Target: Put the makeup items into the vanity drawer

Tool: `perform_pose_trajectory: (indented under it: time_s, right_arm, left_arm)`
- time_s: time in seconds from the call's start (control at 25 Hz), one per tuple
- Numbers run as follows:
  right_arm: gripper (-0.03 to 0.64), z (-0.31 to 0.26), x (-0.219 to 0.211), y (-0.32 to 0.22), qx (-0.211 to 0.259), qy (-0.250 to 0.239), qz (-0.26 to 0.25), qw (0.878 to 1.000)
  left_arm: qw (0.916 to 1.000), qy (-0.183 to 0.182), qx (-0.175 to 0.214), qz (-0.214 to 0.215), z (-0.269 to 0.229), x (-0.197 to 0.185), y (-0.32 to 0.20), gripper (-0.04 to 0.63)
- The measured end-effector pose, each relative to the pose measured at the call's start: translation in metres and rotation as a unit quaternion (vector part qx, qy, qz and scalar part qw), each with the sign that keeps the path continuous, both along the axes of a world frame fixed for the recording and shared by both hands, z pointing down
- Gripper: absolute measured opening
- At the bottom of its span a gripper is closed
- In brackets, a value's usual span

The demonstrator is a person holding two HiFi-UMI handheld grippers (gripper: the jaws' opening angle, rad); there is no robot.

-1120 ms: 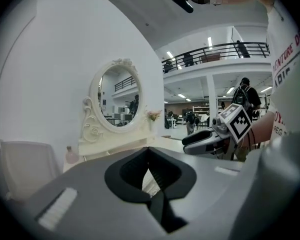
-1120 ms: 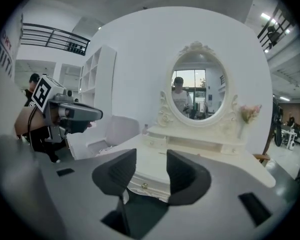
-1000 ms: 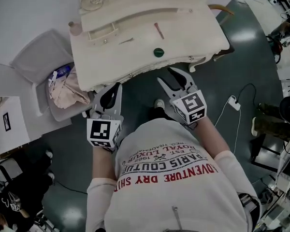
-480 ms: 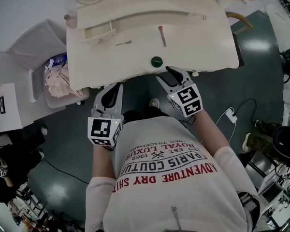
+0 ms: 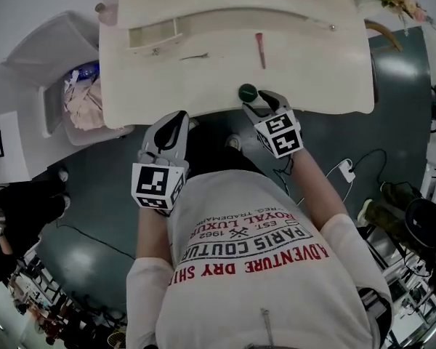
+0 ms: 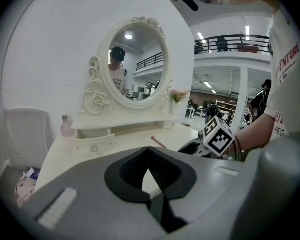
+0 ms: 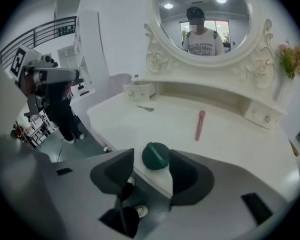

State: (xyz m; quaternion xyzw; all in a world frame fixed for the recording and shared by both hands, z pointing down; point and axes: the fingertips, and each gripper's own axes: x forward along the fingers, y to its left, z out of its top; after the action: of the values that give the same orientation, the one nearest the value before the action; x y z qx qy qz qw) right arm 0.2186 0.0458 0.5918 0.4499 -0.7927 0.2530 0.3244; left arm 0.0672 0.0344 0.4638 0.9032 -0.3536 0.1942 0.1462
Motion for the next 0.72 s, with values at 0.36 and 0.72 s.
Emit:
perform_pose_trajectory:
  time_s: [0.36,0.72]
  right_arm:
    - [0.232,0.032,-0.001,-0.018,-0.038,0.017,0.002,0.999]
    - [0.219,0.039,0.003,-0.02,-0.061,0.057,-0.012,0.996]
  left_arm:
    - [0.9995,-0.007,-0.03,0.005,0.017,0.004,-0.029,0.011]
    - [0.9992,-0.007,-0.038,0.005,0.024,-0.002,-0.034,0.011]
